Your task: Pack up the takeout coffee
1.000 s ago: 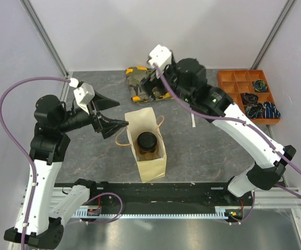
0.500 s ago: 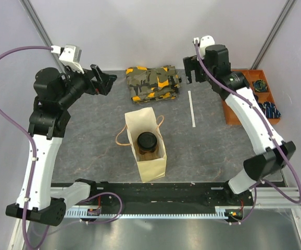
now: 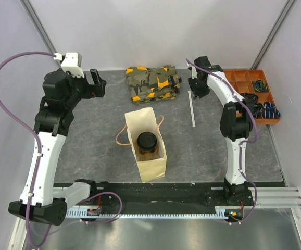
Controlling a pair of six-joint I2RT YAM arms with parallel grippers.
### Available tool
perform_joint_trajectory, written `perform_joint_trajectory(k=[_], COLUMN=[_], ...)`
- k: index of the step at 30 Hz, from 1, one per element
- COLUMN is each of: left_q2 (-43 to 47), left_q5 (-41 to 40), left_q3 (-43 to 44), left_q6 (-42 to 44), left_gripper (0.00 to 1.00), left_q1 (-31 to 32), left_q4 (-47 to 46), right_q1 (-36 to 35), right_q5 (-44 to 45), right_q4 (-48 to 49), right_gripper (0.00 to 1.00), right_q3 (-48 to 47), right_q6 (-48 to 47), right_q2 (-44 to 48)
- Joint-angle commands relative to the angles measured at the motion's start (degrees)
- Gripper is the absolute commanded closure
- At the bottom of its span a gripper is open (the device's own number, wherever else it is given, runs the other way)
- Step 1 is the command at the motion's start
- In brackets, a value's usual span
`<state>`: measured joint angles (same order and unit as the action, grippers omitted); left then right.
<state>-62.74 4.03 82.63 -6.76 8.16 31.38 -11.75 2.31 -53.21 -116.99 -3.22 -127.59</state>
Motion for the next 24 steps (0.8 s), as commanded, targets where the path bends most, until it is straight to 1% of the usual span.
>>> perform_joint_trajectory(k=[1, 6, 9, 13, 19, 21, 24], left_q2=[1.2, 1.5, 1.7, 2.3, 3.1, 3.1, 3.0], left_q5=[-3.9, -2.5, -3.2, -1.9, -2.1, -2.4, -2.7], left_q3=[-2.9, -4.5, -5.0, -6.0, -8.0, -8.4, -8.8], left_q6=[8.8, 9.6, 10.1, 9.9, 10.7, 11.2, 11.4], left_gripper=[0.0, 0.0, 0.0, 0.0, 0.0, 0.0, 0.0], left_q1=[-0.3, -0.3, -0.3, -0.3, -0.3, -0.3, -0.3], left_q4=[-2.0, -1.6, -1.4, -1.4, -1.3, -1.4, -1.6], right_q1=[-0.3, -0.4, -0.3, -0.4, -0.5, -0.6, -0.6], right_q5=[-2.2, -4.2, -4.2, -5.2, -4.3, -3.9, -3.6], right_q4=[-4.6, -4.5, -4.0, -3.9, -3.8, -3.8, -3.9], right_gripper=[0.55, 0.55, 0.56, 0.56, 0.57, 0.6, 0.61], right_q3=[-9.3, -11.2, -11.3, -12.5, -12.2, -12.1, -11.8], right_q6=[-0.6, 0.7, 0.8, 1.0, 0.9, 0.9, 0.9], right_q2=[-5.2, -9.3, -10.6, -11.9, -13.7, -14.2, -14.7])
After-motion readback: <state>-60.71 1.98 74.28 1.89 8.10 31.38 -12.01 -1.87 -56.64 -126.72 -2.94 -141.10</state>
